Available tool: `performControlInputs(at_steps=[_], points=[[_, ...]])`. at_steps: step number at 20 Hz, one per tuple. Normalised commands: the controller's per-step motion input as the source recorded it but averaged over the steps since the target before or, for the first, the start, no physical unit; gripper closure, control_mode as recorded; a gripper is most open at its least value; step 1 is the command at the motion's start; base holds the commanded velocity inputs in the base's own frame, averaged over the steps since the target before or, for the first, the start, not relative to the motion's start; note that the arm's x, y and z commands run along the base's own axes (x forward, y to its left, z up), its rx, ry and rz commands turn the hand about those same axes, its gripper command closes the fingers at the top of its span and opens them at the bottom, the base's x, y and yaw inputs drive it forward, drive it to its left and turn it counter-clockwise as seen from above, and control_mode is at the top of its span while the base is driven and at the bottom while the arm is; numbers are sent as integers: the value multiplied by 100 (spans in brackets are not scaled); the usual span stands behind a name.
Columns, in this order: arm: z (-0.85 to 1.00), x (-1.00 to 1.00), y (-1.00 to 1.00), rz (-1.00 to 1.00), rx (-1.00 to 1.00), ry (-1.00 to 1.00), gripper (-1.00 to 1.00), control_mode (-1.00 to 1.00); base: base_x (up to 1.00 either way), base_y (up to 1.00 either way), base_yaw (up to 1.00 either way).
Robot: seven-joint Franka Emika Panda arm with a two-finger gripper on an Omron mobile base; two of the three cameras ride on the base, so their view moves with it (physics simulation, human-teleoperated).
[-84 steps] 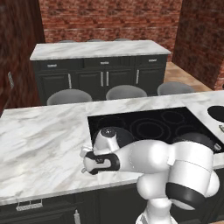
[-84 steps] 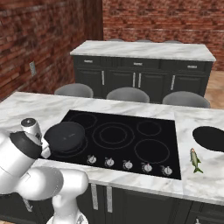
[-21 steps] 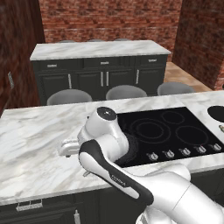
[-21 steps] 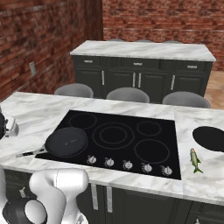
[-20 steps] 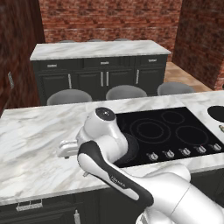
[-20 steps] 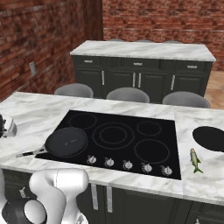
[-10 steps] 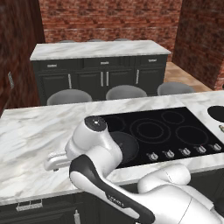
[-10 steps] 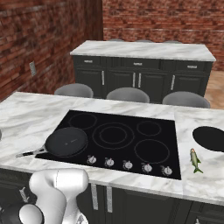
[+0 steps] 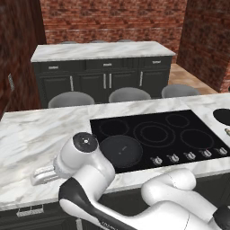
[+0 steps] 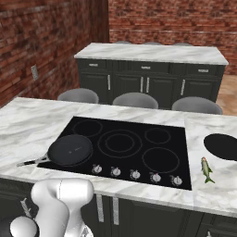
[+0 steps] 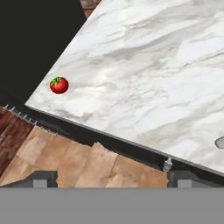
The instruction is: Place both pans onto different burners. Then place the tomato and the fish on different pans.
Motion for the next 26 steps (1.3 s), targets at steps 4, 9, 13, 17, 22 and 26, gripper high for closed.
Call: performControlInputs(at_steps=[4, 9, 13, 17, 22, 26], points=[[0, -6, 39, 0, 0, -9, -100, -100, 0, 0, 0], [0, 0, 36, 0, 0, -2, -100, -100, 0, 0, 0], [-4, 3, 22, 0, 3, 0, -100, -100, 0, 0, 0], [-4, 6, 25, 0, 3, 0, -100, -100, 0, 0, 0], [-4, 4, 36, 0, 0, 0, -100, -100, 0, 0, 0], [-9, 16, 32, 0, 0, 0, -100, -100, 0, 0, 0]])
